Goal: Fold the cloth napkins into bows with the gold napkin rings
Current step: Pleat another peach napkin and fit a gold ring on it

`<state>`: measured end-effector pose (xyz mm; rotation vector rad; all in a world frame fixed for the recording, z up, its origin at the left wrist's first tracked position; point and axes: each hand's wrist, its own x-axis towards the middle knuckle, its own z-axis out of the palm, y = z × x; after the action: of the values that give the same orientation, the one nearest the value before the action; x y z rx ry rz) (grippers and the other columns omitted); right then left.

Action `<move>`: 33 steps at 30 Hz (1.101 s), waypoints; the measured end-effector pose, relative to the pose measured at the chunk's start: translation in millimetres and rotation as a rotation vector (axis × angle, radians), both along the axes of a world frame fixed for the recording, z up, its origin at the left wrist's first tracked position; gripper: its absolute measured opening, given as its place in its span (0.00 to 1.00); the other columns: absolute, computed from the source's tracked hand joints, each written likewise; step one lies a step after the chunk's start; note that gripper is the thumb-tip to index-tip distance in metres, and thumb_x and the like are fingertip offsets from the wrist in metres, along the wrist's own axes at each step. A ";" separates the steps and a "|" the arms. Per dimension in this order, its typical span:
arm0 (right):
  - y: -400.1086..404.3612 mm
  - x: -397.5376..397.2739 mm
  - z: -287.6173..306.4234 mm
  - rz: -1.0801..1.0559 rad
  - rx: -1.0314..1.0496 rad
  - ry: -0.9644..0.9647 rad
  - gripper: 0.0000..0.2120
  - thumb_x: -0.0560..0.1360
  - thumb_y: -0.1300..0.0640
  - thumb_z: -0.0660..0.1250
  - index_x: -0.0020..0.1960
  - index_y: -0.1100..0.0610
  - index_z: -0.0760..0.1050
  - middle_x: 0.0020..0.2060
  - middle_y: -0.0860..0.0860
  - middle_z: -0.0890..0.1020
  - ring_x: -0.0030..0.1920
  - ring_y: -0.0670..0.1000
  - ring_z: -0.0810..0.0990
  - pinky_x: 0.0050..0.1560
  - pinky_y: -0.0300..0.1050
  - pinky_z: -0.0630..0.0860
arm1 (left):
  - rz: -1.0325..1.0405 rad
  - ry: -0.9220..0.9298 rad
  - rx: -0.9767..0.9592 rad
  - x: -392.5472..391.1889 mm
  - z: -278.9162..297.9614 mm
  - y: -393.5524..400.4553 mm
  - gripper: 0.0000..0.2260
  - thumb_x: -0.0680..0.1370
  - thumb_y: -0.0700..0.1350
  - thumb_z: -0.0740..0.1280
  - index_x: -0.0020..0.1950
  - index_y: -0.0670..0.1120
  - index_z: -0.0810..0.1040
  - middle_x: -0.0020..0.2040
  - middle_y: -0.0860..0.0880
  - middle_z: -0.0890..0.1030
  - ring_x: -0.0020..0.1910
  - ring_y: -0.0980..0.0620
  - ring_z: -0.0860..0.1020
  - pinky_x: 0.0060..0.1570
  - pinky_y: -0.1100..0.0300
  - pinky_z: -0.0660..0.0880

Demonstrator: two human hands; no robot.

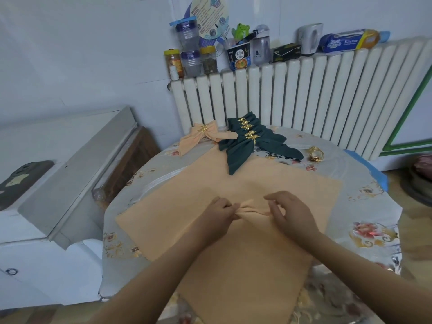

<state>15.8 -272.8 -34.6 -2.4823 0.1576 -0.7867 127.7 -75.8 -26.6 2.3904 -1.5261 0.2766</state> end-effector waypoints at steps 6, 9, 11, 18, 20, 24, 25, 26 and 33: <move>-75.8 35.6 19.4 -0.280 0.116 0.169 0.13 0.79 0.53 0.60 0.61 0.53 0.75 0.58 0.51 0.77 0.51 0.50 0.77 0.46 0.41 0.70 | 0.014 -0.050 0.031 34.3 27.3 -67.2 0.17 0.80 0.43 0.62 0.67 0.38 0.72 0.49 0.39 0.76 0.49 0.41 0.71 0.46 0.52 0.69; -105.7 52.6 17.9 -0.386 0.166 0.183 0.15 0.77 0.52 0.62 0.62 0.53 0.74 0.61 0.53 0.75 0.54 0.53 0.77 0.51 0.46 0.74 | 0.039 -0.044 0.032 46.9 28.0 -94.6 0.19 0.81 0.46 0.60 0.70 0.40 0.69 0.53 0.41 0.75 0.52 0.43 0.70 0.50 0.53 0.70; -126.6 63.5 14.7 -0.443 0.192 0.176 0.16 0.77 0.52 0.64 0.63 0.55 0.74 0.62 0.55 0.74 0.58 0.56 0.74 0.54 0.49 0.73 | 0.059 -0.032 0.031 57.9 27.5 -114.3 0.19 0.82 0.46 0.58 0.72 0.41 0.67 0.55 0.42 0.74 0.55 0.44 0.69 0.51 0.56 0.67; -186.0 97.8 -8.3 -0.718 0.260 0.154 0.28 0.73 0.49 0.70 0.67 0.61 0.67 0.63 0.60 0.70 0.63 0.60 0.66 0.63 0.53 0.65 | -0.010 -0.065 -0.011 98.8 11.1 -171.1 0.16 0.77 0.45 0.64 0.62 0.39 0.78 0.45 0.43 0.79 0.45 0.44 0.75 0.39 0.59 0.70; -197.0 108.1 -17.5 -0.722 0.269 0.189 0.31 0.71 0.49 0.71 0.68 0.61 0.66 0.63 0.60 0.70 0.63 0.60 0.67 0.63 0.53 0.66 | -0.025 -0.118 -0.015 109.5 3.8 -181.1 0.15 0.74 0.47 0.63 0.54 0.40 0.82 0.37 0.46 0.79 0.36 0.47 0.75 0.31 0.64 0.68; -211.2 122.4 -24.0 -0.705 0.286 0.217 0.30 0.72 0.48 0.69 0.70 0.59 0.66 0.64 0.59 0.70 0.64 0.59 0.68 0.63 0.53 0.69 | -0.027 -0.124 -0.014 117.6 -1.4 -192.1 0.15 0.68 0.45 0.68 0.52 0.40 0.83 0.35 0.46 0.78 0.34 0.48 0.75 0.31 0.65 0.62; -214.5 126.9 -24.8 -0.699 0.277 0.235 0.29 0.73 0.49 0.68 0.69 0.59 0.66 0.64 0.59 0.70 0.63 0.58 0.68 0.62 0.53 0.69 | -0.022 -0.122 -0.008 120.0 -2.6 -195.4 0.16 0.68 0.45 0.69 0.52 0.39 0.82 0.36 0.46 0.78 0.34 0.48 0.75 0.32 0.65 0.62; -217.2 130.9 -26.9 -0.697 0.265 0.253 0.26 0.74 0.50 0.68 0.68 0.59 0.68 0.63 0.59 0.70 0.63 0.59 0.69 0.61 0.53 0.70 | -0.015 -0.115 -0.012 122.1 -4.4 -197.7 0.16 0.68 0.44 0.69 0.52 0.39 0.82 0.36 0.46 0.78 0.34 0.47 0.75 0.32 0.65 0.62; -220.7 132.7 -22.9 -0.714 0.332 0.231 0.22 0.73 0.53 0.70 0.62 0.61 0.72 0.60 0.59 0.72 0.59 0.58 0.71 0.57 0.53 0.71 | -0.034 -0.100 -0.067 119.8 -5.0 -197.4 0.15 0.68 0.43 0.69 0.52 0.38 0.82 0.35 0.46 0.77 0.33 0.47 0.74 0.31 0.65 0.62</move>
<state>148.5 -493.5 -57.5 -2.1742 1.2013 -0.6580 247.5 -273.2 -31.6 2.3288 -1.5728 0.4388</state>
